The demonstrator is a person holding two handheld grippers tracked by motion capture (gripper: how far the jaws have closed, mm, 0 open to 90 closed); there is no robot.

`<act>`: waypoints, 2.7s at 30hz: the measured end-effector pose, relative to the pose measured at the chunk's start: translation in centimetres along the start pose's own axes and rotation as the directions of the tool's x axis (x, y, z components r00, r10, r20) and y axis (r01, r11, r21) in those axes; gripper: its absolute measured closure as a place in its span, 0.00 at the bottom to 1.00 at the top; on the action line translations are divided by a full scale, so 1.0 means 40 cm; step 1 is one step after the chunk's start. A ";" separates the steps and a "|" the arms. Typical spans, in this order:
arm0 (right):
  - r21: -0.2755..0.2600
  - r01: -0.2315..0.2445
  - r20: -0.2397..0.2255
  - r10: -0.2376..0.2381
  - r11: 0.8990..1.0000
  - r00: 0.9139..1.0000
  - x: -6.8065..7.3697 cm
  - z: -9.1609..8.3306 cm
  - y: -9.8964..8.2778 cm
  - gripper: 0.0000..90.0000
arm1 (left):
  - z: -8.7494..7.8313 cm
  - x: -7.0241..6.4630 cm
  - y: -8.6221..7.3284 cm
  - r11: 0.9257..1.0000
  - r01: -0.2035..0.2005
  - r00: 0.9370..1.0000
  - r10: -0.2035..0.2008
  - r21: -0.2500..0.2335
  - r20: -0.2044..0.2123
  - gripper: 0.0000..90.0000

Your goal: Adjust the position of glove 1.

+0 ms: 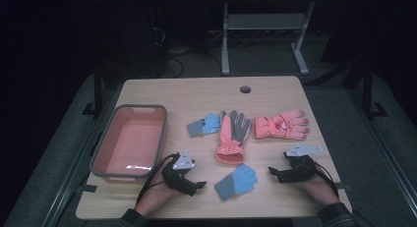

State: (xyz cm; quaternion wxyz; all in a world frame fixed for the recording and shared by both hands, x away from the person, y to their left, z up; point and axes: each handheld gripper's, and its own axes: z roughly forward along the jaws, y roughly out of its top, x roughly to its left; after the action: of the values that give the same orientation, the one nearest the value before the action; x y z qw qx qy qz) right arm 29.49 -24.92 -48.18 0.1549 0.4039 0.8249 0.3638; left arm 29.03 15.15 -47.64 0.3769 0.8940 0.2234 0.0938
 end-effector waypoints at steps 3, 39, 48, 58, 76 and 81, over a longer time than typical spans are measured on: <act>0.002 0.001 0.002 -0.001 1.000 1.000 -0.001 0.001 0.000 0.15 | 0.001 0.002 0.012 0.999 0.005 1.000 -0.005 0.036 -0.006 0.15; 0.005 -0.005 0.000 0.005 1.000 1.000 0.000 0.000 0.000 0.15 | 0.067 0.239 0.268 0.984 0.177 0.957 -0.176 -0.017 -0.229 0.72; 0.005 -0.005 -0.001 0.005 1.000 1.000 0.000 0.000 0.000 0.15 | 0.128 0.289 0.235 0.959 0.275 0.925 -0.243 0.071 -0.291 0.99; 0.005 -0.005 -0.001 0.005 1.000 1.000 0.000 0.000 0.000 0.15 | 0.129 0.271 0.212 0.942 0.312 0.925 -0.272 0.122 -0.265 0.99; 0.005 -0.005 0.000 0.005 1.000 1.000 0.000 0.000 0.000 0.14 | 0.084 0.220 0.234 0.962 0.259 0.952 -0.239 0.088 -0.192 0.89; 0.005 -0.005 0.000 0.005 1.000 1.000 0.000 0.000 0.000 0.14 | 0.100 0.243 0.240 0.964 0.253 0.953 -0.235 0.078 -0.191 0.78</act>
State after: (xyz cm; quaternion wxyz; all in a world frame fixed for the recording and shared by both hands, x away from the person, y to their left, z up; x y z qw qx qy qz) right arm 29.50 -24.91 -48.18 0.1532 0.4062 0.8249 0.3620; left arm 42.10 11.29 -43.57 0.3178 0.8653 0.3699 0.1155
